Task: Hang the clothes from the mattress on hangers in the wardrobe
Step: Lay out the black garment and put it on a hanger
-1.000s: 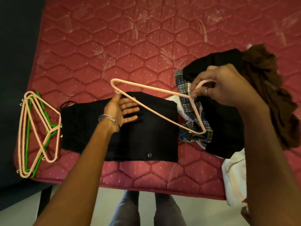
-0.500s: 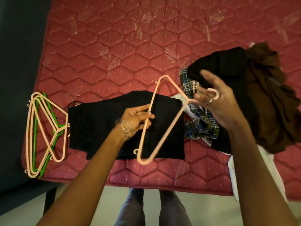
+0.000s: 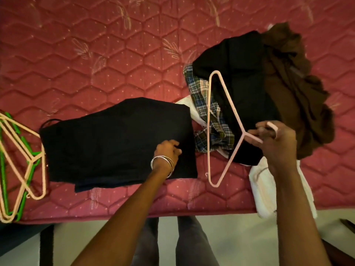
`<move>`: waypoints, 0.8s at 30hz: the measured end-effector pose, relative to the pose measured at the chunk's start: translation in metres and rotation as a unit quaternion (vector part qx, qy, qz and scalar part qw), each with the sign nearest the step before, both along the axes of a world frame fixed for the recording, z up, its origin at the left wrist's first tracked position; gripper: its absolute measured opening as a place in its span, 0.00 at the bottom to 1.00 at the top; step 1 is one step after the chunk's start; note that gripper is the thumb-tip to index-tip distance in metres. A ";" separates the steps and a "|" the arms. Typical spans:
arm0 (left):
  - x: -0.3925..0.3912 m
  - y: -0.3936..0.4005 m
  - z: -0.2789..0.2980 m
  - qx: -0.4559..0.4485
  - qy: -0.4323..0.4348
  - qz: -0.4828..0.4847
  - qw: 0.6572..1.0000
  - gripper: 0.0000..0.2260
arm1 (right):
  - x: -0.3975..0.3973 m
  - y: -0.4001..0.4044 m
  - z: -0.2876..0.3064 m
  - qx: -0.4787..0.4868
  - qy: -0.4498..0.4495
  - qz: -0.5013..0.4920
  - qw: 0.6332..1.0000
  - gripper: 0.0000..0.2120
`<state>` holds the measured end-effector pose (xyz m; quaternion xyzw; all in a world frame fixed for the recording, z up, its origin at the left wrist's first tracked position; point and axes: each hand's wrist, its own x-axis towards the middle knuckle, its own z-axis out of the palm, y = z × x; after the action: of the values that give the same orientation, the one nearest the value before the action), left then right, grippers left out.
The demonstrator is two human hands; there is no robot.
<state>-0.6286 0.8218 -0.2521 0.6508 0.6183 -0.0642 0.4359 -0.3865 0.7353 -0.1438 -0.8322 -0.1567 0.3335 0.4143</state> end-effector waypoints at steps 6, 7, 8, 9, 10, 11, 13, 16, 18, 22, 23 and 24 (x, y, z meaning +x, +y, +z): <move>0.006 0.001 -0.006 0.032 0.170 -0.244 0.954 0.40 | -0.030 0.015 -0.021 -0.080 -0.056 0.140 0.985 0.22; 0.004 -0.005 -0.004 0.037 0.194 -0.277 0.941 0.45 | -0.040 0.016 -0.025 -0.070 -0.055 0.130 0.988 0.25; 0.001 -0.012 -0.004 0.044 0.213 -0.299 0.929 0.49 | -0.049 0.017 -0.027 -0.058 -0.063 0.116 0.990 0.26; -0.004 -0.020 -0.005 0.053 0.231 -0.317 0.918 0.52 | -0.055 0.017 -0.029 -0.046 -0.078 0.103 0.991 0.25; -0.009 -0.027 -0.008 0.068 0.247 -0.330 0.908 0.53 | -0.059 0.018 -0.032 -0.038 -0.097 0.098 0.990 0.23; -0.014 -0.033 -0.010 0.084 0.256 -0.342 0.901 0.54 | -0.062 0.019 -0.035 -0.036 -0.118 0.108 0.986 0.20; -0.023 -0.040 -0.016 0.102 0.258 -0.373 0.885 0.55 | -0.065 0.022 -0.043 -0.027 -0.140 0.147 0.979 0.14; -0.035 -0.043 -0.021 0.128 0.282 -0.412 0.857 0.49 | -0.067 0.023 -0.054 0.012 -0.079 0.181 0.980 0.09; -0.043 -0.049 -0.030 0.182 0.252 -0.426 0.850 0.28 | -0.068 0.025 -0.054 0.025 -0.092 0.198 0.976 0.09; -0.043 -0.049 -0.029 0.270 0.158 -0.409 0.857 0.20 | -0.079 0.025 -0.057 0.058 -0.101 0.242 0.963 0.14; -0.042 -0.044 -0.026 0.294 0.148 -0.404 0.854 0.18 | -0.082 0.025 -0.057 0.065 -0.096 0.248 0.962 0.15; -0.043 -0.039 -0.022 0.320 0.141 -0.392 0.851 0.17 | -0.084 0.024 -0.059 0.066 -0.089 0.243 0.964 0.16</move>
<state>-0.6719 0.7829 -0.2746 0.9267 0.3527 -0.1194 0.0498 -0.4703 0.7590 -0.2026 -0.7660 -0.4124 0.3380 0.3591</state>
